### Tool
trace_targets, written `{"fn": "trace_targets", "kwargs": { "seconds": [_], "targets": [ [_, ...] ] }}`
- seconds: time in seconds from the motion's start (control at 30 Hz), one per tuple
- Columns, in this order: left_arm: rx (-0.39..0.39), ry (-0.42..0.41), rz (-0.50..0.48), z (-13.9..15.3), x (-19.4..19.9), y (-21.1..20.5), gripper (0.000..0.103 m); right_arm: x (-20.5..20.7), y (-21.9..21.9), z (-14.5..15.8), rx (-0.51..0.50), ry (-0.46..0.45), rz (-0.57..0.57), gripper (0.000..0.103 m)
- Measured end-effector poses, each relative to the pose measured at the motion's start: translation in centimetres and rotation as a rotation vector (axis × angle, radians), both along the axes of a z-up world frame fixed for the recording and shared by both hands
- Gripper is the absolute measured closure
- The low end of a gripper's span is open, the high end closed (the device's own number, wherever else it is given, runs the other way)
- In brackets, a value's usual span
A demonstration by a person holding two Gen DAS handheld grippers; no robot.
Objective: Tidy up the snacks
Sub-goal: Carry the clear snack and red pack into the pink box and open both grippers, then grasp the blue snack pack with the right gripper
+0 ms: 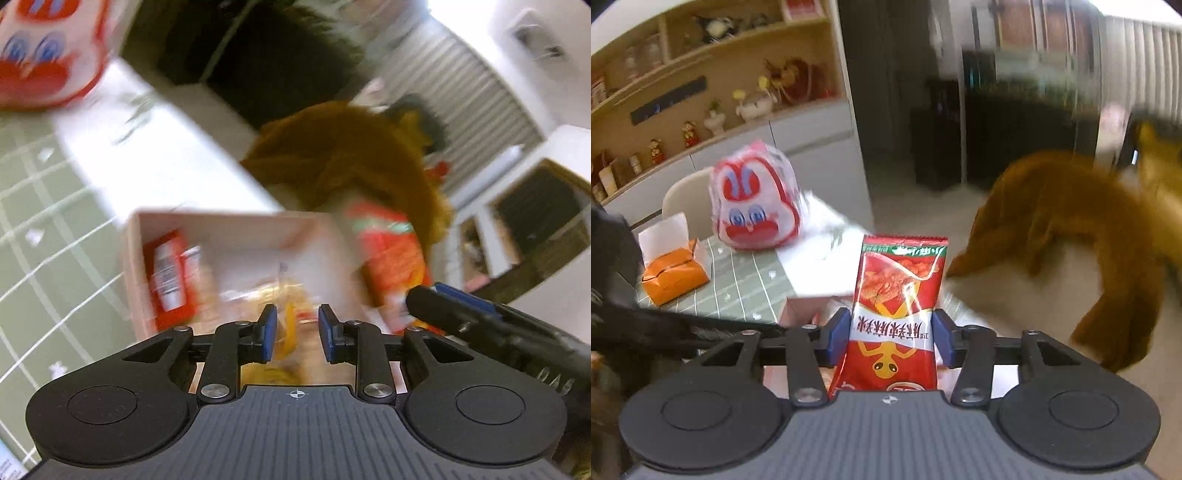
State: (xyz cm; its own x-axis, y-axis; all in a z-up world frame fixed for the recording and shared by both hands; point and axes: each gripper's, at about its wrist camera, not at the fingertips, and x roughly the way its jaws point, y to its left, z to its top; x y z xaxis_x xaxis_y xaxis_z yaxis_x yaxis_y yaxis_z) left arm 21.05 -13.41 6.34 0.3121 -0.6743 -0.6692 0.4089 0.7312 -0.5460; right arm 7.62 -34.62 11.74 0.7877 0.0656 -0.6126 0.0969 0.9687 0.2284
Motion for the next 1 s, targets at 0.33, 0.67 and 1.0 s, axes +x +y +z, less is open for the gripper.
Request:
{"fn": "trace_targets", "kwargs": {
  "seconds": [0.33, 0.67, 1.0],
  "targets": [
    [0.042, -0.046, 0.358, 0.1, -4.2, 13.7, 0.075, -1.8, 1.5, -4.4, 0.002, 0.061, 0.047, 0.046],
    [0.215, 0.063, 0.663, -4.1, -9.0, 23.2, 0.075, -8.1, 9.5, -7.0, -0.037, 0.082, 0.241, 0.045],
    [0.349, -0.122, 0.307, -3.8, -10.7, 17.3, 0.073, -9.4, 11.7, -10.3, 0.015, 0.227, 0.251, 0.043]
  ]
}}
